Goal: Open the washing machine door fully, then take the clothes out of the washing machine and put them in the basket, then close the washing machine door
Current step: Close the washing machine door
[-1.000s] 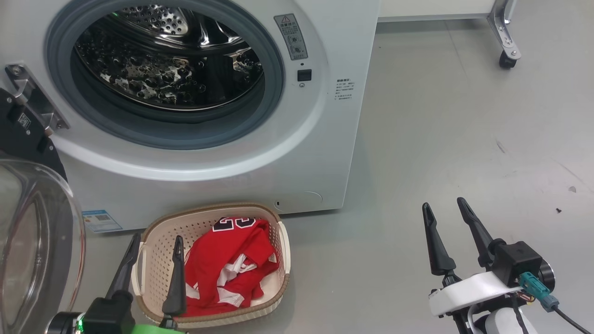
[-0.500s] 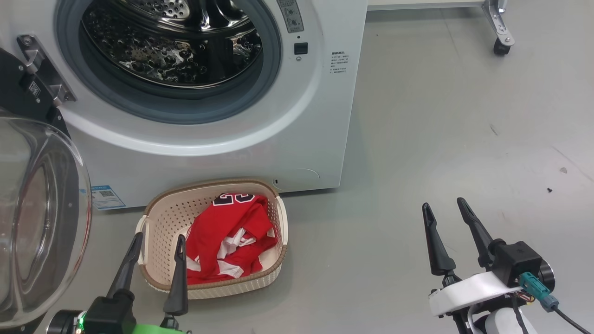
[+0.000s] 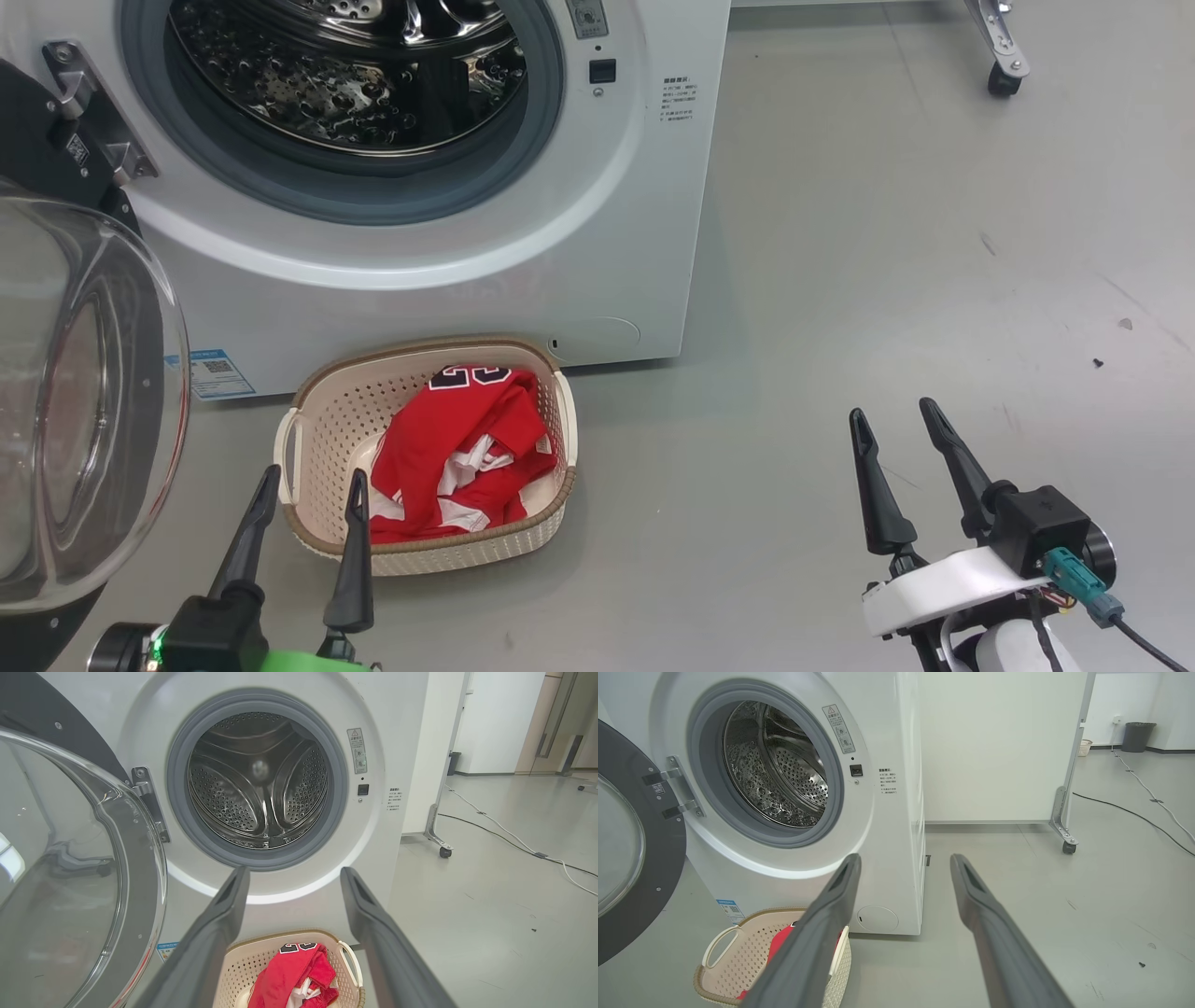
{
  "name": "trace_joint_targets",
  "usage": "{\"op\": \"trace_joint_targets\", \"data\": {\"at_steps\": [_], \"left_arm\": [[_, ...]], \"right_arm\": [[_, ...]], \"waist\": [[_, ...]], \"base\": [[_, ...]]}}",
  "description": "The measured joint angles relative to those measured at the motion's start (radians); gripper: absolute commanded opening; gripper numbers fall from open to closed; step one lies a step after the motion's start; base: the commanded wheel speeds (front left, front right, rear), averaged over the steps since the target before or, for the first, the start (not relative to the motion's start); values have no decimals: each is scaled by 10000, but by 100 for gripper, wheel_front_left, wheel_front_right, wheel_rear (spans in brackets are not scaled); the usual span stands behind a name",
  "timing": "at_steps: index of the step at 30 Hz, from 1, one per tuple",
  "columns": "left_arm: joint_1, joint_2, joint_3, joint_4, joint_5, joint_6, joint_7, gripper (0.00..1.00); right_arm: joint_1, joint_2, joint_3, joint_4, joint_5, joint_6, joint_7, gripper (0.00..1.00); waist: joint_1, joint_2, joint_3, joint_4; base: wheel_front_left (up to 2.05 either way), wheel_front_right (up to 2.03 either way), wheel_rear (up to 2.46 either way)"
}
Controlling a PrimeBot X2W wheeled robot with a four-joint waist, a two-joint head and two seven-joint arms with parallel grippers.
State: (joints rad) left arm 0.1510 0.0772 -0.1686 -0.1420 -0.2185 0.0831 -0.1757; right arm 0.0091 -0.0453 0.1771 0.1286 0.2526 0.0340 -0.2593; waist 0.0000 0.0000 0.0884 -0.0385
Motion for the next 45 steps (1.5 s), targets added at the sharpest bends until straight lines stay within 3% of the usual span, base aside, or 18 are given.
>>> {"op": "trace_joint_targets", "data": {"at_steps": [12,22,45], "left_arm": [[-1,2,-10,-4,0,10,79,100],[-14,-4,-165,33,0,10,132,100],[1,-67,219,249,-46,174,59,100]], "right_arm": [[0,4,-33,10,0,-10,0,100],[24,0,-205,-13,-2,-13,0,100],[204,-44,-109,113,-90,125,0,100]], "waist": [[0,0,-36,61],[0,0,-62,503],[0,0,-274,3105]], "base": [[-3,3,0],[0,0,0],[0,0,0]]}}
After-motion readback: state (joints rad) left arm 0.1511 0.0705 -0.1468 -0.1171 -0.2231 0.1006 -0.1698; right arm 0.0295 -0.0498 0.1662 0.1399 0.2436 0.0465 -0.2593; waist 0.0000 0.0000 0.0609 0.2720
